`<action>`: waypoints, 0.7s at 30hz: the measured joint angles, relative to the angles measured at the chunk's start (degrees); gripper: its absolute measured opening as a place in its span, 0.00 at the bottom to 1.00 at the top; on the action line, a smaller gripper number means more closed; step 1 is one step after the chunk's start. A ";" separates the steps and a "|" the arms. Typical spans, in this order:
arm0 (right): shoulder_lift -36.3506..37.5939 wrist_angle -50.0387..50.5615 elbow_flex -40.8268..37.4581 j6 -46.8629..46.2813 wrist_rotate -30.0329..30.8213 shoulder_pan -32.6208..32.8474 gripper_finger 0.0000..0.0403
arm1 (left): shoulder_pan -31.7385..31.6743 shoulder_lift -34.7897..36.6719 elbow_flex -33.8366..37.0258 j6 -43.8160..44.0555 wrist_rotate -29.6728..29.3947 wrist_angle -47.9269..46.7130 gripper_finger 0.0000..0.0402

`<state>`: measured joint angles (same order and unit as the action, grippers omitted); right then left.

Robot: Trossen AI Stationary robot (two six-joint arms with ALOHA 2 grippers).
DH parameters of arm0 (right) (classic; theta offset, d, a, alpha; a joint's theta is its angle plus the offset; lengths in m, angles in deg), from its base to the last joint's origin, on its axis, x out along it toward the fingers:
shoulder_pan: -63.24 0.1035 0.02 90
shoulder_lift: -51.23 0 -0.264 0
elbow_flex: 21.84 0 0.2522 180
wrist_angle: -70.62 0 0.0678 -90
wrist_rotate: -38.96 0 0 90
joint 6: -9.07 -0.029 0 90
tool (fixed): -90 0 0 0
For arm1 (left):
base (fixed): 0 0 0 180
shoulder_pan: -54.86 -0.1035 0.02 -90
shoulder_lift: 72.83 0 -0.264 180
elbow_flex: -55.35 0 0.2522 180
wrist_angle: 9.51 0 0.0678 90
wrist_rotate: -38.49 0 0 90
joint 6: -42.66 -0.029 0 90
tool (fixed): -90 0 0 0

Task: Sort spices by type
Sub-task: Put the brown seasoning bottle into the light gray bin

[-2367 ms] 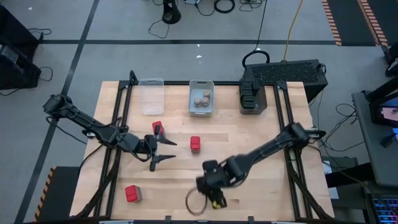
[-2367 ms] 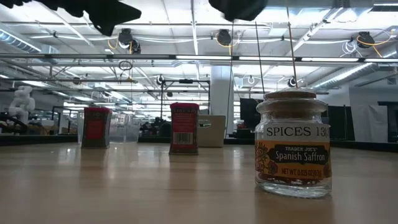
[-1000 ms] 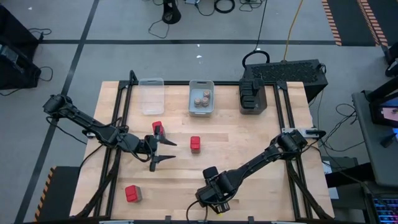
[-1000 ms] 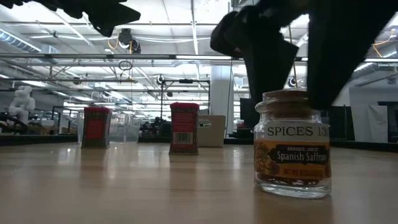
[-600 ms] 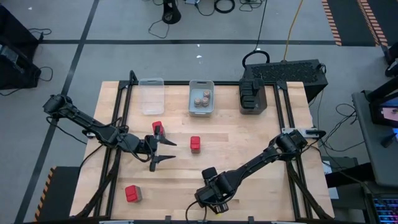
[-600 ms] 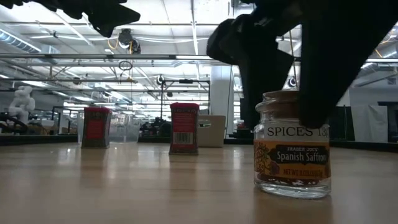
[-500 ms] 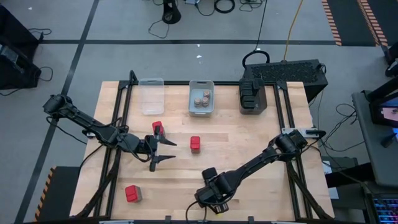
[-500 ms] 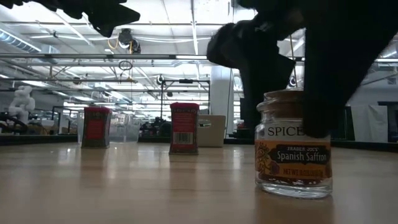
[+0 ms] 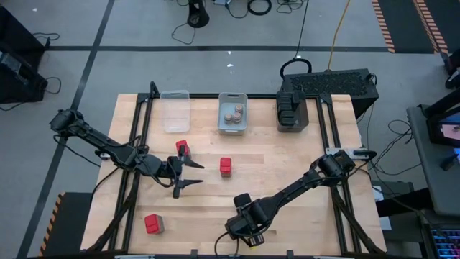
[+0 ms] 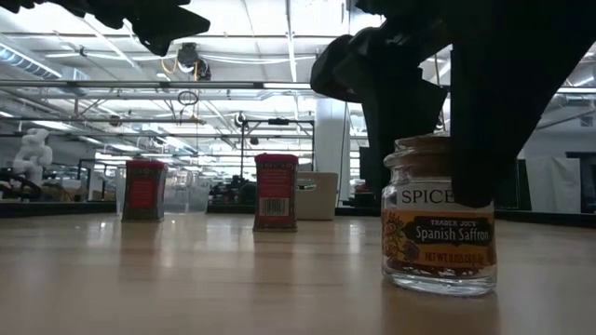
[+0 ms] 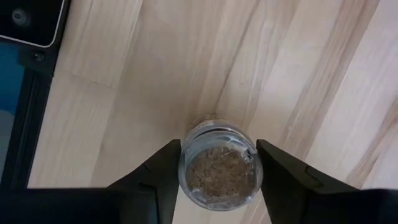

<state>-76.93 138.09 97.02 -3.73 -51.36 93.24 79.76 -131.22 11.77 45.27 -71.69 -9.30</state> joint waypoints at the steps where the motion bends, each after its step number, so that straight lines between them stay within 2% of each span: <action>1: 0.02 -0.01 0.00 0.01 0.00 -0.01 0.40 | 0.00 0.00 0.00 0.00 0.00 0.00 0.58; 4: 0.03 -0.02 0.00 0.37 0.00 -0.05 0.37 | 0.00 0.01 0.00 -0.01 0.00 0.00 0.58; 10: 1.05 3.31 0.02 0.44 0.00 -1.27 0.38 | 0.00 0.01 0.00 -0.02 0.00 0.00 0.58; 16: 5.76 6.19 0.02 2.38 0.40 -4.61 0.37 | -0.02 0.00 0.00 -0.02 0.00 -0.80 0.58; 21: 11.78 8.80 0.02 6.90 5.41 -9.22 0.38 | -0.02 0.00 0.00 -0.02 0.00 -1.28 0.58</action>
<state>-65.15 146.89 97.04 3.16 -45.95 84.02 79.74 -131.22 11.77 45.25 -71.69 -10.57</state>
